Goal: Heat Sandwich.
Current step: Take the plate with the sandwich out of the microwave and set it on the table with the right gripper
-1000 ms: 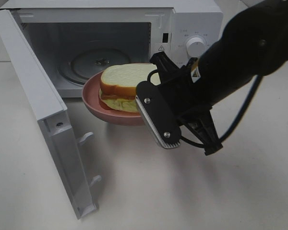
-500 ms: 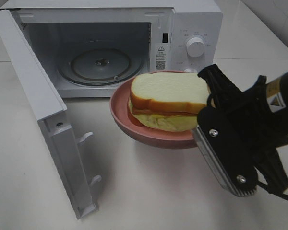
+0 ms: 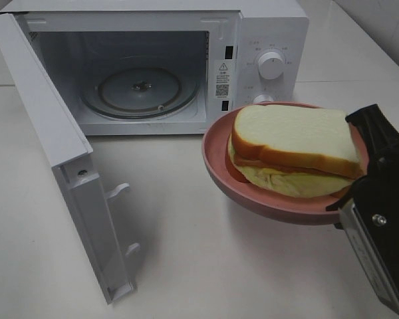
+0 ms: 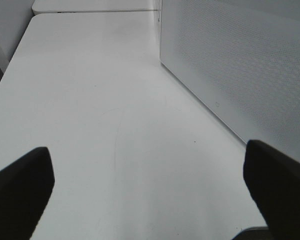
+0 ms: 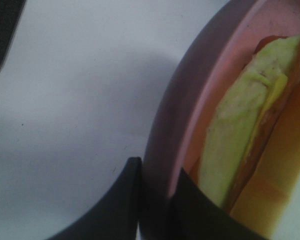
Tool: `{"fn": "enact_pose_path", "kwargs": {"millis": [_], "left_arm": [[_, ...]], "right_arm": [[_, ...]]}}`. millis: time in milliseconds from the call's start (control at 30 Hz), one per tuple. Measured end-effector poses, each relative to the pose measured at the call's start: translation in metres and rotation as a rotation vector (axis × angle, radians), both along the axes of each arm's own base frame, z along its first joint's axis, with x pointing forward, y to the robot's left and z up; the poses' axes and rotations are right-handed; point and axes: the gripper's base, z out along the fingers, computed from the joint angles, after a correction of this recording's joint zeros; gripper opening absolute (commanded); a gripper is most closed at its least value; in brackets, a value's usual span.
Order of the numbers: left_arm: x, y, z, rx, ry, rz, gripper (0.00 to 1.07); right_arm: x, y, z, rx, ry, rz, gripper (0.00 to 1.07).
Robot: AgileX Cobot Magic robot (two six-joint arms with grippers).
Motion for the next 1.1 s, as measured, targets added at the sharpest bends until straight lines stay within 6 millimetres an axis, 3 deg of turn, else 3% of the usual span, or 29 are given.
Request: {"fn": "enact_pose_path", "kwargs": {"millis": [200,1100], "left_arm": [[0.0,0.0,0.0,0.0,0.0,0.0,0.98],[0.0,0.0,0.0,0.0,0.0,0.0,0.98]], "right_arm": [[-0.005,-0.017,-0.008,-0.051,-0.018,-0.117,0.0],[0.003,-0.041,-0.003,0.035,-0.097,-0.685,0.01]]}}
